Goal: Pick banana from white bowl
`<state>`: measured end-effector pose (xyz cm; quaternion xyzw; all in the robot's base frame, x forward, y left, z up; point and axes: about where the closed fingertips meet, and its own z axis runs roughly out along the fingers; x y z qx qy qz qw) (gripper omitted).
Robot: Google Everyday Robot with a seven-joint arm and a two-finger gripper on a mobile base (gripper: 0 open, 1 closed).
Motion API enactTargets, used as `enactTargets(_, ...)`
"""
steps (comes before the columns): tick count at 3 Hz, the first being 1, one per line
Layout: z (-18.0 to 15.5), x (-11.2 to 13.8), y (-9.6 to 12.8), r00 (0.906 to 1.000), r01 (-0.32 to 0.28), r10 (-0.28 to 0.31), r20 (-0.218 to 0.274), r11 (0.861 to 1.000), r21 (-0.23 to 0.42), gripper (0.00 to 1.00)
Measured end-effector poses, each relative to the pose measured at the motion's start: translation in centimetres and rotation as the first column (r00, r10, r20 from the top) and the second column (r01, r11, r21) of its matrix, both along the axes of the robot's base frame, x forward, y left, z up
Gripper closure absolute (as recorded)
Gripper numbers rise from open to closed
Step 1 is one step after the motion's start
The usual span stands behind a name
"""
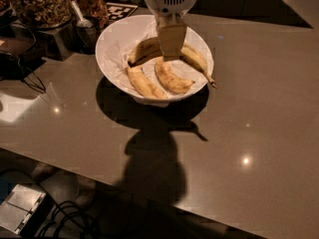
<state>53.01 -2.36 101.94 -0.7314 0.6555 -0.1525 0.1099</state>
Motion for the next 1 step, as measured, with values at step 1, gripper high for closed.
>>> enactTargets(1,0.28,0.57,0.61,0.9996,-0.01,0.01,0.026,1.0,0.021,1.0)
